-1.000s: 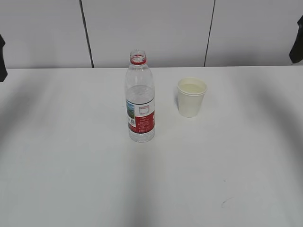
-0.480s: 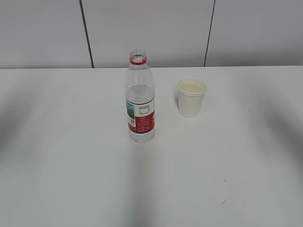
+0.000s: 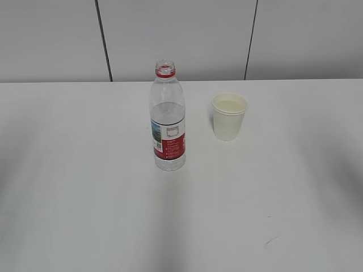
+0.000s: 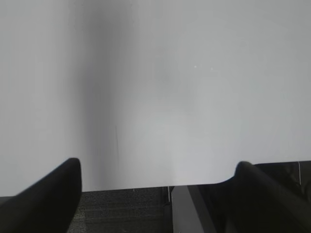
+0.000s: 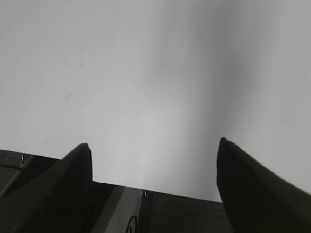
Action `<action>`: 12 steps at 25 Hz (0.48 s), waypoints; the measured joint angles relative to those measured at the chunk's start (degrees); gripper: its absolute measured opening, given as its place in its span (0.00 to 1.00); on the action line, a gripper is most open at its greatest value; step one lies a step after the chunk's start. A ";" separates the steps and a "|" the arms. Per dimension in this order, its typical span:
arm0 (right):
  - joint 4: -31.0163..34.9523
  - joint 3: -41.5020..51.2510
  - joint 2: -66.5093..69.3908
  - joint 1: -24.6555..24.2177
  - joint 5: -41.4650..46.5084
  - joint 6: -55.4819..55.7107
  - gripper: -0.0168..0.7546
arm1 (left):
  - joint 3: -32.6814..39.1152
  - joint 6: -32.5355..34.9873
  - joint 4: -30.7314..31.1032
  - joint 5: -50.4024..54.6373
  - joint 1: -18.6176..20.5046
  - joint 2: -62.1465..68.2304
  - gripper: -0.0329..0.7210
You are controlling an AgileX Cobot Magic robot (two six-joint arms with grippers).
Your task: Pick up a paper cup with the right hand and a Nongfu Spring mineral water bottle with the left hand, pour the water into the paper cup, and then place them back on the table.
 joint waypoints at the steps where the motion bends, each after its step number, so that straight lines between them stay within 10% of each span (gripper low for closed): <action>1: 0.00 1.33 -0.85 0.00 0.00 -0.14 0.78 | 1.50 0.00 0.06 -0.06 0.00 -1.36 0.79; 12: 0.00 14.72 -17.26 0.00 -0.35 -0.42 0.78 | 14.36 0.00 0.06 -0.35 0.00 -20.99 0.78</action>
